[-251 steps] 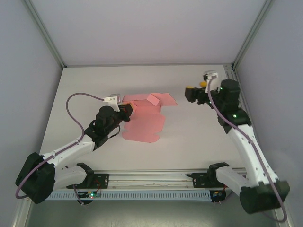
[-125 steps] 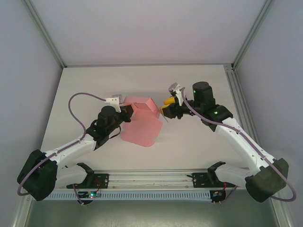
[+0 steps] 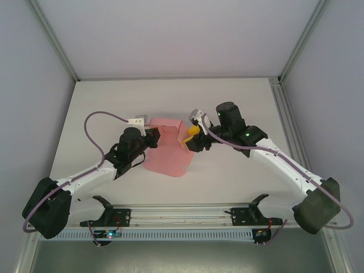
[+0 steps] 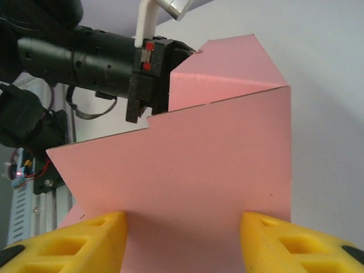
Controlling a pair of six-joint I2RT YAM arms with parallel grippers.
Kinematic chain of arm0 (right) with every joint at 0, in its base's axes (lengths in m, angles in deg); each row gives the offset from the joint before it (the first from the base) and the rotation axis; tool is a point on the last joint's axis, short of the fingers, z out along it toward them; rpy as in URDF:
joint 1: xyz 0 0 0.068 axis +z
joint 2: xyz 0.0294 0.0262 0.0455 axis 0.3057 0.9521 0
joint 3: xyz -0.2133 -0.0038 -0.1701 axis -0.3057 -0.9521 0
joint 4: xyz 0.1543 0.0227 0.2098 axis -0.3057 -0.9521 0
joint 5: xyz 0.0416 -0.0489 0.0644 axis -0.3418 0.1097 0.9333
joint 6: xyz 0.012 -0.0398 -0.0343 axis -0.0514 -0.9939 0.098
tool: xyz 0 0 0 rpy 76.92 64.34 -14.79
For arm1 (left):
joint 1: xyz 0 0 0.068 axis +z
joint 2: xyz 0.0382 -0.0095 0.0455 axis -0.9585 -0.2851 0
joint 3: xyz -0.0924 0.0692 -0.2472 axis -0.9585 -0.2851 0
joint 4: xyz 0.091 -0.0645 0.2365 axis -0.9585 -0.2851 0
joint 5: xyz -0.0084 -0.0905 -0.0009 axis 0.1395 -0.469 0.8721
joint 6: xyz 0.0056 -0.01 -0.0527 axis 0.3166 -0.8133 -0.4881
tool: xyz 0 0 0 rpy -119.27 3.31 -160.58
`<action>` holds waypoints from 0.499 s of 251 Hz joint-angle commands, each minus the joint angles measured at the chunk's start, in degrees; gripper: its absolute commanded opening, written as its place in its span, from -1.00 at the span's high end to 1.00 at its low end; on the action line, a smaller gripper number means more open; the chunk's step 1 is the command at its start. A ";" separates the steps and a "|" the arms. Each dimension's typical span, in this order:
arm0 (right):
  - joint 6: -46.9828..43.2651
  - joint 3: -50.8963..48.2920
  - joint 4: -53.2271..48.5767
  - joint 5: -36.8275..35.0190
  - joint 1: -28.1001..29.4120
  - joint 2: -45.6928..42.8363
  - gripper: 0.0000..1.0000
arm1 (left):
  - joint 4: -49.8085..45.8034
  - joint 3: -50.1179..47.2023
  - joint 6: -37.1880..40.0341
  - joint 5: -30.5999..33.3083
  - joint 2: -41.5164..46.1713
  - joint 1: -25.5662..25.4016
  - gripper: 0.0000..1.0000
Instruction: Assemble paper box
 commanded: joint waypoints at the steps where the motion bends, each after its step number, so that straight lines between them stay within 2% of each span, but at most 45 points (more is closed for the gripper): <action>1: -0.62 1.02 2.13 -8.12 2.45 1.96 -0.11 | 1.88 2.46 0.90 -2.15 -0.14 0.47 1.00; 46: -2.66 1.71 3.21 -21.87 5.24 4.27 -0.37 | 1.90 2.31 1.87 -4.13 0.29 0.52 1.00; 92: -3.68 -0.36 11.09 -38.35 8.34 4.72 -0.36 | 3.06 2.07 2.47 -6.68 0.57 0.46 1.00; 110: -3.92 -1.63 14.91 -40.92 8.92 5.57 -0.37 | 4.15 2.06 1.81 -7.64 0.21 0.39 1.00; 125: -4.13 -1.44 15.87 -38.33 8.93 6.90 -0.39 | 4.52 2.31 1.46 -7.96 -0.19 0.36 1.00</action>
